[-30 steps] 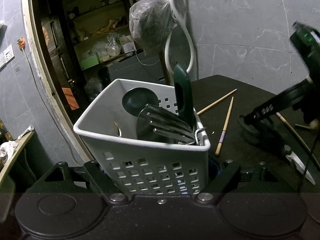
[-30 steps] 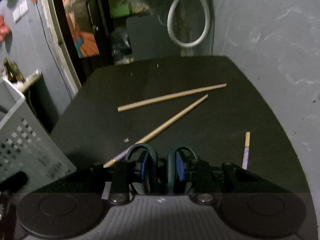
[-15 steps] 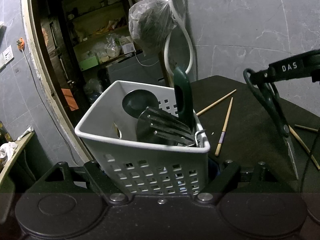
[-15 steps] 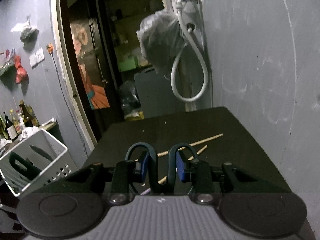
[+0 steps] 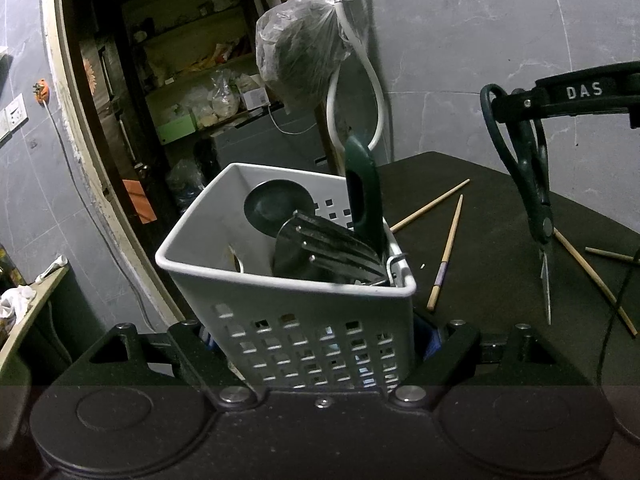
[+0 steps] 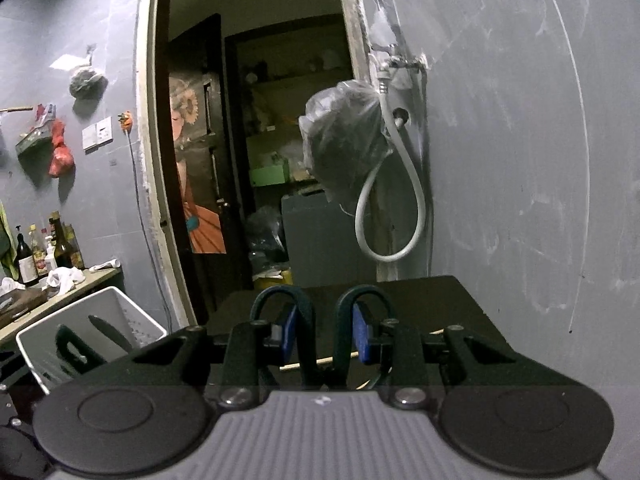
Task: Organize utensils
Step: 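Lift the scissors with the right tool and carry them toward the basket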
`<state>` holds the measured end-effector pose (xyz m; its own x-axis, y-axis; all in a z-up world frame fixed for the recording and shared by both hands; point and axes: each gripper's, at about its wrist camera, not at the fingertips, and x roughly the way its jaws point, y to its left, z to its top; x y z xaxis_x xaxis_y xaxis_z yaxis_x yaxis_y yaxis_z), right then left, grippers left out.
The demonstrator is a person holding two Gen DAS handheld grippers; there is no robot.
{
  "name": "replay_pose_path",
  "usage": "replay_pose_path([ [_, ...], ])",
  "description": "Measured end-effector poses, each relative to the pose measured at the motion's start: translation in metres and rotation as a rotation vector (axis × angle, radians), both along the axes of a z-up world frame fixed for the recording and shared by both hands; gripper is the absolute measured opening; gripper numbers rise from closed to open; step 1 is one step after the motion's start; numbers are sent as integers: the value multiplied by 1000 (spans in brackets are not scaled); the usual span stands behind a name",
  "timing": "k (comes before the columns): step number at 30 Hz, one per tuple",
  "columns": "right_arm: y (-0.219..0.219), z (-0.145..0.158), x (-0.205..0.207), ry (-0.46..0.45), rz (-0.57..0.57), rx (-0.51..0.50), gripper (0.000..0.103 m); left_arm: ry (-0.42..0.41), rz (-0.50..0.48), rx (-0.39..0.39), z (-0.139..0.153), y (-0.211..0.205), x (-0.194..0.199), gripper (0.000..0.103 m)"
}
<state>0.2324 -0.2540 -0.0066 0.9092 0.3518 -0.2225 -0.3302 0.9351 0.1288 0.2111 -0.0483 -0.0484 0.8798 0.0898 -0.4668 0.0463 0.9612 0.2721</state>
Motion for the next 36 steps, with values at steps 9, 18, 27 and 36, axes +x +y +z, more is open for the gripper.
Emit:
replay_pose_path([
  [9, -4, 0, -35, -55, 0, -10, 33, 0, -2, 1, 0, 0, -1, 86],
  [18, -18, 2, -66, -59, 20, -15, 33, 1, -11, 10, 2, -2, -2, 86],
  [27, -29, 1, -82, -30, 31, -14, 34, 2, -16, 14, 1, 1, -2, 86],
  [36, -31, -3, -83, -2, 43, -1, 38, 1, -16, 13, 1, 1, -2, 86],
])
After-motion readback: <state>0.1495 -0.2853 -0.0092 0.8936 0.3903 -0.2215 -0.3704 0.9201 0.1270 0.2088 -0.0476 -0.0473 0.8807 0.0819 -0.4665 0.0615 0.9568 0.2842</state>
